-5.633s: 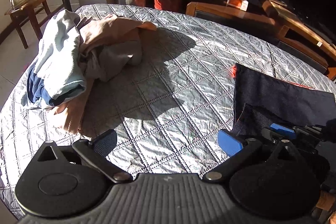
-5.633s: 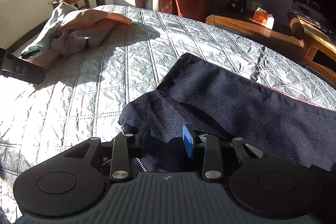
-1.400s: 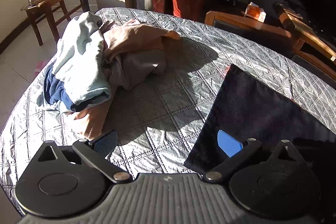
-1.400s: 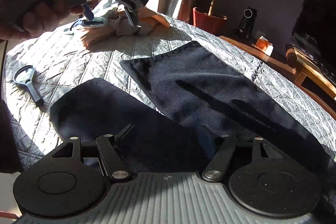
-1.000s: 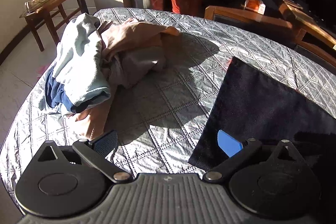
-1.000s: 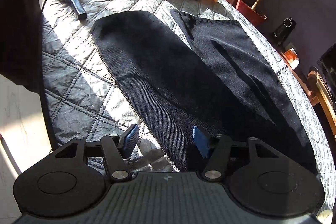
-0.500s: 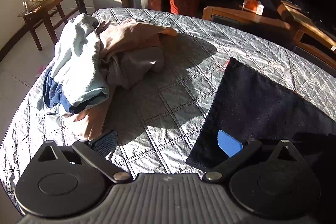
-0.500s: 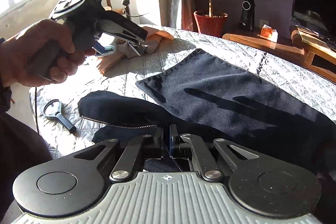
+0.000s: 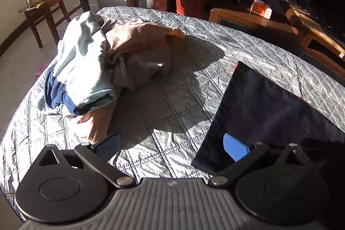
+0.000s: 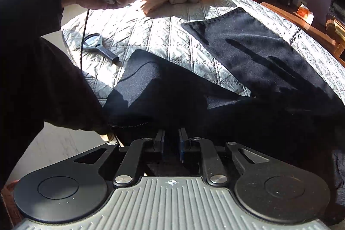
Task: Fold clothes
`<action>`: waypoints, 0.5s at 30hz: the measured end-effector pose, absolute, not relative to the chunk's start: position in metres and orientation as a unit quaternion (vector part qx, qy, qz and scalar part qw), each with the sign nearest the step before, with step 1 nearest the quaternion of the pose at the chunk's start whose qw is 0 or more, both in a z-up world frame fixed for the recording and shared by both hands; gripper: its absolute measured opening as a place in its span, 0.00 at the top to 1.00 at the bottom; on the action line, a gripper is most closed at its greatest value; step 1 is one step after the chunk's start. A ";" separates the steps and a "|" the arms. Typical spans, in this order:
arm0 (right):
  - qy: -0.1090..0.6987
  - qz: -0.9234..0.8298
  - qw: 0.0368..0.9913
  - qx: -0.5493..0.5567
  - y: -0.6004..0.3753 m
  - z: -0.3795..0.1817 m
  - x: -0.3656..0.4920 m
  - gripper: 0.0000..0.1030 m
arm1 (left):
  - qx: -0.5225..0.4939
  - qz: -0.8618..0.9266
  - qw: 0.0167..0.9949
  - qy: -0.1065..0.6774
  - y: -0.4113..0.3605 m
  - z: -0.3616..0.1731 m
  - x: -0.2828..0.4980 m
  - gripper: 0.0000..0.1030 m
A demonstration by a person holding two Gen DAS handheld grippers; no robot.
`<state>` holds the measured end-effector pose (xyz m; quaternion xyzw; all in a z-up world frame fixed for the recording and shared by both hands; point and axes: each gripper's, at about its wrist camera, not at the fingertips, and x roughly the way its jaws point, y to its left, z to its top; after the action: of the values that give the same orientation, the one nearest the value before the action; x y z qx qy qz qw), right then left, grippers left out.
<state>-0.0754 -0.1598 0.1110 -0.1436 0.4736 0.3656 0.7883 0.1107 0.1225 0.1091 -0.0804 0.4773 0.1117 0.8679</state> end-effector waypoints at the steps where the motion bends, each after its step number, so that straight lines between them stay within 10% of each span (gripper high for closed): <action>1: 0.490 0.390 0.769 -0.131 -0.159 0.109 -0.075 0.78 | -0.080 0.111 0.868 0.477 0.122 0.109 0.111 0.01; 5: 0.448 0.417 0.787 -0.085 -0.153 0.124 -0.071 0.37 | -0.082 0.113 0.868 0.477 0.123 0.109 0.111 0.01; 15: 0.394 0.402 0.807 -0.181 -0.065 0.079 0.010 0.36 | -0.085 0.127 0.866 0.475 0.129 0.109 0.112 0.01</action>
<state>0.0104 -0.0653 0.0789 -0.1812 0.3937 0.4017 0.8067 0.1120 0.1292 0.1086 -0.0849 0.4755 0.1269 0.8664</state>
